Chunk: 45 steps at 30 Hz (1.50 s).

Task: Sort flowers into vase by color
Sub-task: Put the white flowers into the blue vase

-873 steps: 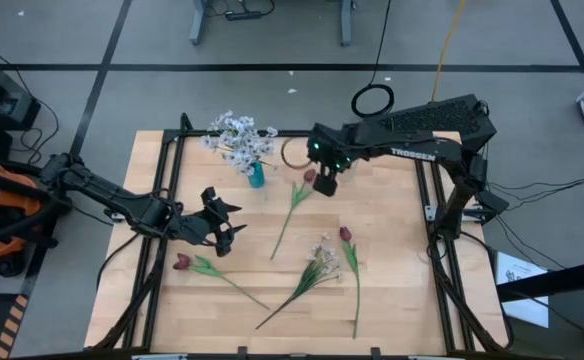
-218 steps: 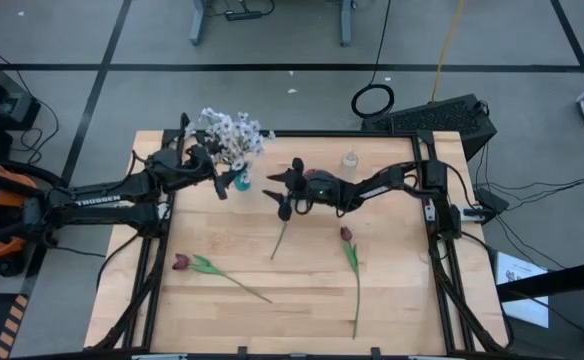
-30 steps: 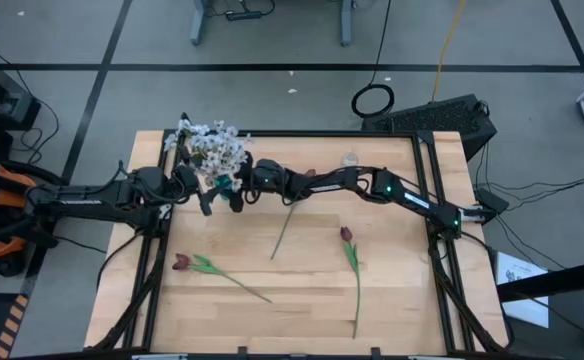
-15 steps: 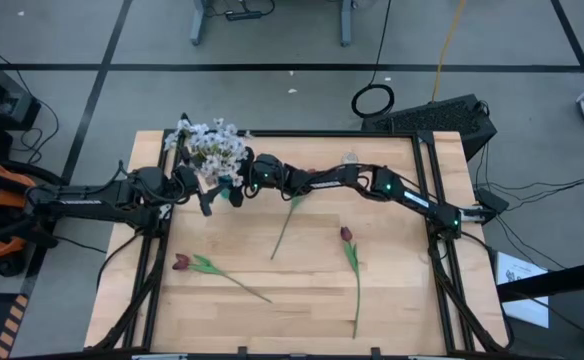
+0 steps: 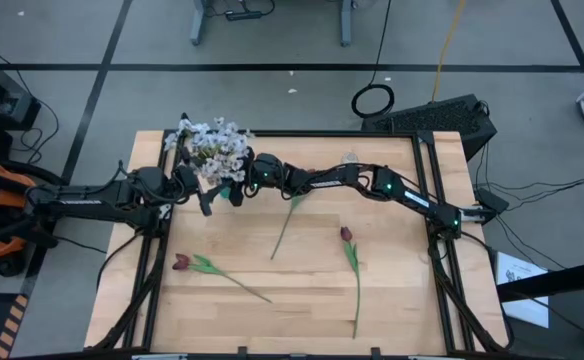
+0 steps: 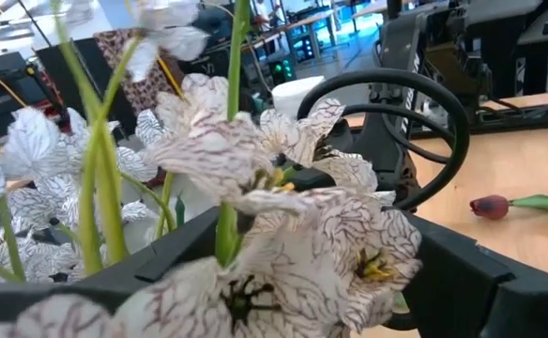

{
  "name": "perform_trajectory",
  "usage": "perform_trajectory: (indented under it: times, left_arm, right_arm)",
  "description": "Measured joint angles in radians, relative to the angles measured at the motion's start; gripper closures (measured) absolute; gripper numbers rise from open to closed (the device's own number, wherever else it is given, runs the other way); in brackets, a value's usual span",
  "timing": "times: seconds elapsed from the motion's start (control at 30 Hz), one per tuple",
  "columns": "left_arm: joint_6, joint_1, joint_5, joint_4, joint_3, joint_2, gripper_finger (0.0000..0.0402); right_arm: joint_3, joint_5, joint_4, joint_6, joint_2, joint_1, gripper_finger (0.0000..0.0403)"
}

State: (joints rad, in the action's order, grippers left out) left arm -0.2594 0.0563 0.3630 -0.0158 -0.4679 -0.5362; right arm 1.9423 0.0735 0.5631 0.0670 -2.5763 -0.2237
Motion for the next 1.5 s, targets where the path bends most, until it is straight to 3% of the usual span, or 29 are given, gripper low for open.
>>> perform_trajectory:
  times: [0.67,0.8,1.03,1.5]
  left_arm:
    - [-0.043,0.011,0.015,0.151,0.000,-0.047,0.0113]
    - [-0.043,0.012,0.015,0.137,0.000,-0.048,0.0114]
    - [0.019,0.011,-0.078,0.099,0.000,-0.048,0.0113]
    - [0.097,0.011,-0.045,-0.061,0.000,-0.017,0.0113]
  right_arm:
    - [-0.002,-0.048,-0.321,-0.109,0.110,-0.045,0.0262]
    - [-0.002,-0.044,-0.335,-0.097,0.112,-0.054,0.0262]
    - [-0.007,-0.049,-0.339,-0.082,0.114,-0.055,0.0262]
    - [-0.007,-0.043,-0.390,-0.069,0.116,-0.065,0.0262]
